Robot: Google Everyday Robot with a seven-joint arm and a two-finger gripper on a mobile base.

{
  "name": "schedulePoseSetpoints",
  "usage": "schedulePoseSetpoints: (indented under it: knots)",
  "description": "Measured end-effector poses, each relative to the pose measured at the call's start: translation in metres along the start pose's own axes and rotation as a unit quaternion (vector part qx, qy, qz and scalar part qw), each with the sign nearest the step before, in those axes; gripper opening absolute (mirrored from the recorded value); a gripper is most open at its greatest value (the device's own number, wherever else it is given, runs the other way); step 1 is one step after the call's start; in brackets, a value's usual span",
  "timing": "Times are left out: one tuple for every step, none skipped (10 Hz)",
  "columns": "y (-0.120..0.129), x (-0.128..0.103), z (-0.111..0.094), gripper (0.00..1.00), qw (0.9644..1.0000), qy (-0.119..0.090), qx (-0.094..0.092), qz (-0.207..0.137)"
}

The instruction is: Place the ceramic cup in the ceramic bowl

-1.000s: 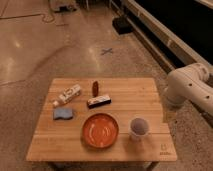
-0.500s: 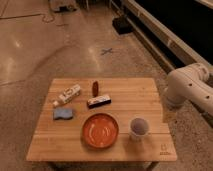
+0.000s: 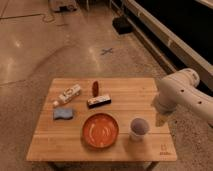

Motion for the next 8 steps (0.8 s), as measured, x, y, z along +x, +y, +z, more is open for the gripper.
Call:
schedulePoseSetpoints:
  knots:
    - [0.001, -0.009, 0.006, 0.65, 1.0000, -0.003, 0.001, -0.008]
    - [0.002, -0.019, 0.014, 0.65, 0.9999, -0.006, 0.001, -0.015]
    - [0.002, -0.023, 0.017, 0.65, 0.9998, -0.006, 0.002, -0.020]
    - [0.003, -0.025, 0.020, 0.65, 0.9997, -0.007, 0.003, -0.024]
    - [0.005, -0.029, 0.025, 0.65, 0.9996, -0.009, 0.002, -0.028]
    - [0.006, -0.031, 0.027, 0.65, 0.9996, -0.009, 0.003, -0.028]
    - [0.006, -0.033, 0.029, 0.65, 0.9996, -0.008, 0.003, -0.028]
    - [0.005, -0.034, 0.031, 0.65, 0.9995, -0.007, 0.004, -0.029]
